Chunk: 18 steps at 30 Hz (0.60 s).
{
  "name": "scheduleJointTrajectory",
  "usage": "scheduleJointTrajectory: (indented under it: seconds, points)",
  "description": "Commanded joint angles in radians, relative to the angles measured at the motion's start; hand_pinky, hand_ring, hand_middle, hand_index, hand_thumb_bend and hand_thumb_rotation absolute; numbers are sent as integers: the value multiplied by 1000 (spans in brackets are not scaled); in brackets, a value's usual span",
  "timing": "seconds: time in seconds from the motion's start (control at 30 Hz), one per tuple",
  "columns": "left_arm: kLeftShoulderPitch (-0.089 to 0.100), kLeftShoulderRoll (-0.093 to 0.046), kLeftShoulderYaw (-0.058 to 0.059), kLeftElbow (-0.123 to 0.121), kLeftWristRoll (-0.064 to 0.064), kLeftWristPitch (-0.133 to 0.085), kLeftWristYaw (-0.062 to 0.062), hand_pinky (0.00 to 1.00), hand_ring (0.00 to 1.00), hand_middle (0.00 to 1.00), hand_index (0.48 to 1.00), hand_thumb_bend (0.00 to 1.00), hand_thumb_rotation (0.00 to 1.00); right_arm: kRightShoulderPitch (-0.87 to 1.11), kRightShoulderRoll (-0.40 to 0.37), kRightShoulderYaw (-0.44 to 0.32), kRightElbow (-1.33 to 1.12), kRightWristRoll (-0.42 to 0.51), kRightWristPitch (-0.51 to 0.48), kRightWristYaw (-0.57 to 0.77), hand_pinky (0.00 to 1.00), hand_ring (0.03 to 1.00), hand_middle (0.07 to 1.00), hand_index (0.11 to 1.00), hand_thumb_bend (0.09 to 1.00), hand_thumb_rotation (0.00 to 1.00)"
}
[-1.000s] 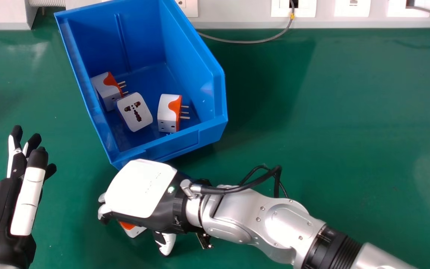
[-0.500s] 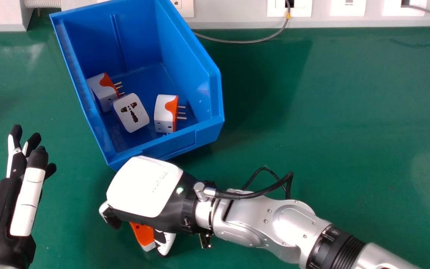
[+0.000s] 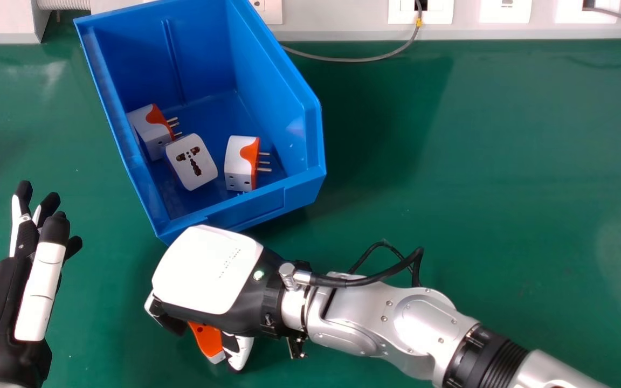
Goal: Pick all objects and put in blue box
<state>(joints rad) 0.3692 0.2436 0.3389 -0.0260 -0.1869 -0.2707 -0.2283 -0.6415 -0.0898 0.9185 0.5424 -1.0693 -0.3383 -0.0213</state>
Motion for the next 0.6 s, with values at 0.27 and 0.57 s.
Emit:
scheduleJointTrajectory:
  seconds: [0.27, 0.57]
  points:
    - [-2, 4, 3, -20, 1, -9, -1, 917, 985, 995, 1000, 829, 942, 35, -22, -32, -123, 32, 9, 53, 35, 68, 471, 474, 531, 0]
    - [-12, 11, 8, -4, -1, -11, -7, 918, 985, 995, 1000, 827, 943, 80, -51, -87, -251, 83, 20, 156, 52, 86, 470, 475, 531, 0]
